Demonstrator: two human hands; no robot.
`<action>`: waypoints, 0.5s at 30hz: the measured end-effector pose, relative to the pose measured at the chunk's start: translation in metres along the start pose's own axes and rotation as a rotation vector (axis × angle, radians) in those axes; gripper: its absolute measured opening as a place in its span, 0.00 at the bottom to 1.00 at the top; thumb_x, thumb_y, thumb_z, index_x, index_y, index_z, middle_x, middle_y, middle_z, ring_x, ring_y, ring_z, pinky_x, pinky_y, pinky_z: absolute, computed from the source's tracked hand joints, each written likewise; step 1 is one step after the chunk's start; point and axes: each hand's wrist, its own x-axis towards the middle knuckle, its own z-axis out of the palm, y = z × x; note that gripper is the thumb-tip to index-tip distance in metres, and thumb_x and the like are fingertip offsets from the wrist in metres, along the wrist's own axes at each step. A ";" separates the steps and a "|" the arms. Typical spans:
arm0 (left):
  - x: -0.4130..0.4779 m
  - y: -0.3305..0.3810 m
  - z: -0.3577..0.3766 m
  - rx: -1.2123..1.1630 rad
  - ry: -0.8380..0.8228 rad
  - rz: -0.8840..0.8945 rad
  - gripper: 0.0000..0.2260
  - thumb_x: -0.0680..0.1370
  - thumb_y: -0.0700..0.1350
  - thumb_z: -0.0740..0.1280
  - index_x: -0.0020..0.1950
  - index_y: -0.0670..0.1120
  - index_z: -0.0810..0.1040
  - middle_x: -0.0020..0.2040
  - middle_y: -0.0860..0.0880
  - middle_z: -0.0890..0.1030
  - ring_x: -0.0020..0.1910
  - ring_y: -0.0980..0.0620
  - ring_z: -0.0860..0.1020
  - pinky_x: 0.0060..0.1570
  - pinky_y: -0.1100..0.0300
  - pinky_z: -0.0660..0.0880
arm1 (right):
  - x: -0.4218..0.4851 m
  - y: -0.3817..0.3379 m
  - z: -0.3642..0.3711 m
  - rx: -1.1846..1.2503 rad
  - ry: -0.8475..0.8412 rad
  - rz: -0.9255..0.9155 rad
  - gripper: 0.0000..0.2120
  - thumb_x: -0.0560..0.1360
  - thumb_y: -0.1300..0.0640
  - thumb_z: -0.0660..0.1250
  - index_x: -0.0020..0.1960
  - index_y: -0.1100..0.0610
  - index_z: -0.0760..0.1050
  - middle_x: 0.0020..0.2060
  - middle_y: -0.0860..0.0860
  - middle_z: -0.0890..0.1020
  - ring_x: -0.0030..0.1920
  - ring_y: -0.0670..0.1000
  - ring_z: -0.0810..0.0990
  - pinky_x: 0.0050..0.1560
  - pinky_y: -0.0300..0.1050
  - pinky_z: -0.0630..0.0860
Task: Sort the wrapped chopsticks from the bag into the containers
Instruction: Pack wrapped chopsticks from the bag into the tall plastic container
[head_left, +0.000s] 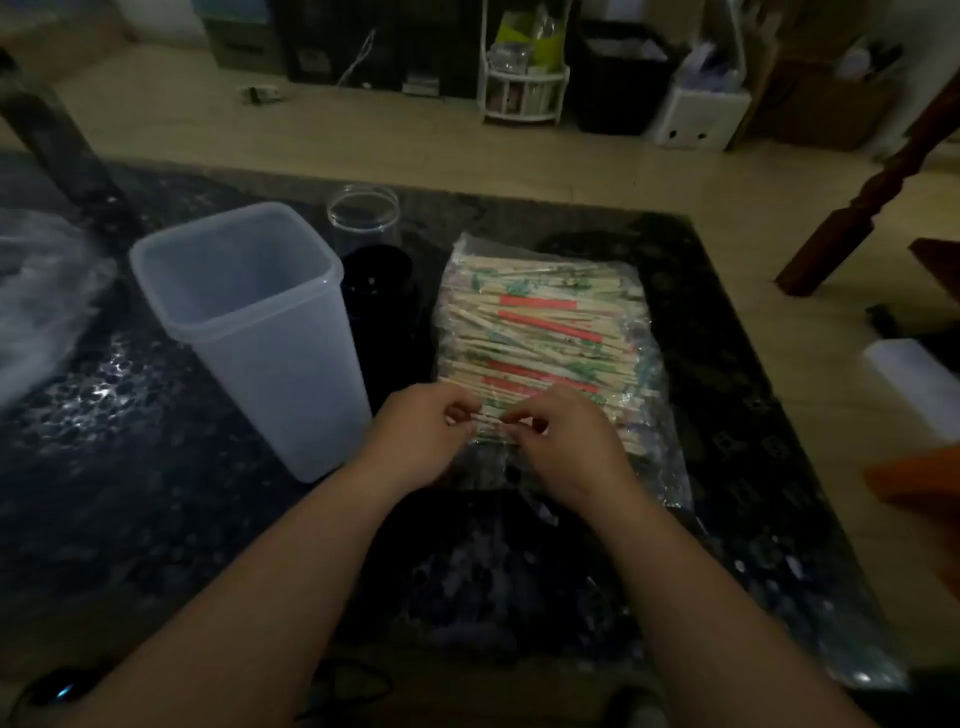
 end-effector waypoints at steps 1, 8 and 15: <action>0.000 -0.002 0.004 0.049 -0.041 0.017 0.11 0.77 0.41 0.69 0.57 0.50 0.82 0.52 0.52 0.82 0.51 0.55 0.79 0.51 0.64 0.73 | 0.002 -0.001 0.002 -0.039 -0.017 -0.010 0.09 0.78 0.50 0.67 0.57 0.47 0.83 0.43 0.46 0.73 0.49 0.51 0.75 0.45 0.44 0.67; 0.000 -0.019 0.014 0.136 -0.131 0.025 0.17 0.73 0.34 0.66 0.57 0.52 0.82 0.53 0.50 0.81 0.51 0.50 0.78 0.50 0.59 0.75 | 0.007 -0.002 0.019 -0.224 -0.128 0.040 0.13 0.77 0.55 0.68 0.60 0.47 0.81 0.50 0.51 0.78 0.53 0.55 0.76 0.49 0.47 0.75; -0.003 -0.020 0.016 0.108 -0.132 0.058 0.19 0.72 0.36 0.71 0.58 0.54 0.82 0.44 0.57 0.79 0.37 0.62 0.74 0.35 0.72 0.67 | 0.004 0.003 0.024 -0.174 -0.137 0.106 0.14 0.74 0.53 0.70 0.59 0.47 0.81 0.50 0.51 0.80 0.52 0.55 0.78 0.50 0.47 0.77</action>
